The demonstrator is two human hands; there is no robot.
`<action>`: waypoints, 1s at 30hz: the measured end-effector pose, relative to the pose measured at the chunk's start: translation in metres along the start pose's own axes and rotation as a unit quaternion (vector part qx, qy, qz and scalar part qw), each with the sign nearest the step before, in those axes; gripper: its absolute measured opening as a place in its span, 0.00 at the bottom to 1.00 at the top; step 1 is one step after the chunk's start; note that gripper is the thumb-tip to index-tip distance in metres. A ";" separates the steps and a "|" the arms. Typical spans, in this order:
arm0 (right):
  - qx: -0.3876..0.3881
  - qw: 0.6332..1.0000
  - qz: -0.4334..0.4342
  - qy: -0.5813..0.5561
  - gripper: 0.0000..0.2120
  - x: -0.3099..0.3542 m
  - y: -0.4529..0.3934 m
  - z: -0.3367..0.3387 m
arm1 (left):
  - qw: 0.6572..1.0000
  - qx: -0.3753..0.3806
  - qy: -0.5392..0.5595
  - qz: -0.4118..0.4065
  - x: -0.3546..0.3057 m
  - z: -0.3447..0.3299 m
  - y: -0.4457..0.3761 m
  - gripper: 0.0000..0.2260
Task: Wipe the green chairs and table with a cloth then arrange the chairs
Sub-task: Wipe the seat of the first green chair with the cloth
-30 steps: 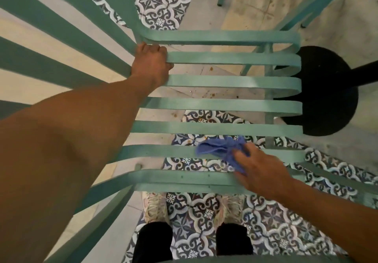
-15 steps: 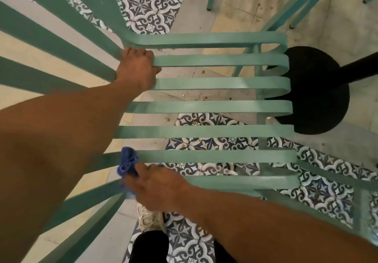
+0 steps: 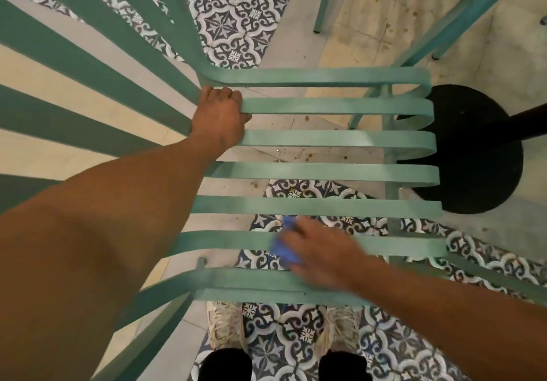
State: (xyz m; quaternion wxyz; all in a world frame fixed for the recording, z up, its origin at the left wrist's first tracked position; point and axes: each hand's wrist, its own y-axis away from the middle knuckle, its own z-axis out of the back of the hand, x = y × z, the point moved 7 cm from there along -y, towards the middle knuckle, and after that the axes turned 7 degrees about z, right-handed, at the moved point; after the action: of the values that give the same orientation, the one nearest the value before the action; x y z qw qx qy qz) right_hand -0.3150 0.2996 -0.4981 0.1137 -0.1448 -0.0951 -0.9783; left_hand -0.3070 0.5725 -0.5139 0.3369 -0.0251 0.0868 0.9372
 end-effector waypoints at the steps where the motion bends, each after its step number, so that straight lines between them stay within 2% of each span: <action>1: -0.029 0.999 0.014 -0.022 0.18 0.030 -0.042 -0.012 | 1.000 -0.001 -0.001 0.000 0.000 0.000 0.000 0.17; 3: -0.055 0.995 -0.023 -0.081 0.15 0.065 -0.100 -0.018 | 1.000 -0.003 0.004 0.004 -0.001 0.000 0.000 0.16; 5: -0.093 0.989 -0.070 -0.087 0.14 0.055 -0.116 -0.008 | 1.000 -0.002 0.001 0.005 0.000 -0.001 0.000 0.16; 7: -0.066 0.993 -0.085 -0.049 0.15 0.014 -0.087 0.007 | 1.000 -0.002 -0.005 0.003 0.002 -0.004 -0.001 0.17; 10: -0.048 0.976 -0.208 0.049 0.14 -0.093 0.006 0.031 | 1.000 -0.002 -0.007 -0.001 0.003 -0.006 -0.004 0.16; 12: -0.080 0.938 -0.312 0.126 0.12 -0.149 0.077 0.057 | 1.000 -0.001 -0.004 -0.005 0.002 -0.006 -0.005 0.15; 15: -0.119 0.842 -0.520 0.082 0.12 -0.172 0.124 0.077 | 1.000 0.000 -0.013 -0.007 0.001 -0.006 -0.003 0.15; 16: -0.145 0.822 -0.547 0.066 0.11 -0.164 0.109 0.078 | 1.000 -0.003 -0.012 -0.008 0.001 -0.005 -0.003 0.15; 17: -0.160 0.833 -0.526 0.063 0.10 -0.155 0.079 0.072 | 1.000 -0.008 -0.008 -0.009 0.000 -0.005 -0.002 0.15; 19: -0.123 0.889 -0.441 0.013 0.10 -0.116 -0.019 0.053 | 1.000 -0.007 -0.004 -0.009 0.001 -0.006 -0.002 0.15; 20: -0.131 0.906 -0.400 -0.031 0.11 -0.091 -0.066 0.044 | 1.000 -0.005 -0.007 -0.011 0.002 -0.007 -0.004 0.15; 23: -0.197 0.925 -0.320 -0.056 0.08 -0.038 -0.146 0.037 | 1.000 -0.003 -0.009 -0.020 0.003 -0.010 -0.007 0.16; 26: -0.218 0.943 -0.251 -0.027 0.10 -0.062 -0.115 0.041 | 1.000 -0.009 -0.011 -0.023 0.004 -0.010 -0.006 0.15; 27: -0.205 0.942 -0.264 -0.021 0.11 -0.084 -0.087 0.046 | 1.000 -0.013 -0.012 -0.022 0.003 -0.008 -0.005 0.15; 28: -0.201 0.930 -0.309 0.000 0.13 -0.113 -0.053 0.053 | 1.000 -0.015 -0.012 -0.020 0.002 -0.007 -0.005 0.14; 30: -0.206 0.880 -0.425 0.036 0.18 -0.172 0.021 0.069 | 1.000 -0.016 -0.014 -0.019 0.001 -0.006 -0.005 0.14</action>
State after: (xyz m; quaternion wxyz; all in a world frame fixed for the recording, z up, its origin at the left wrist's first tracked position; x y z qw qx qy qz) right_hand -0.1314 0.3278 -0.4828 -0.3424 -0.0753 0.0608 -0.9346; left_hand -0.3051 0.5757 -0.5208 0.3552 -0.0190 0.0670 0.9322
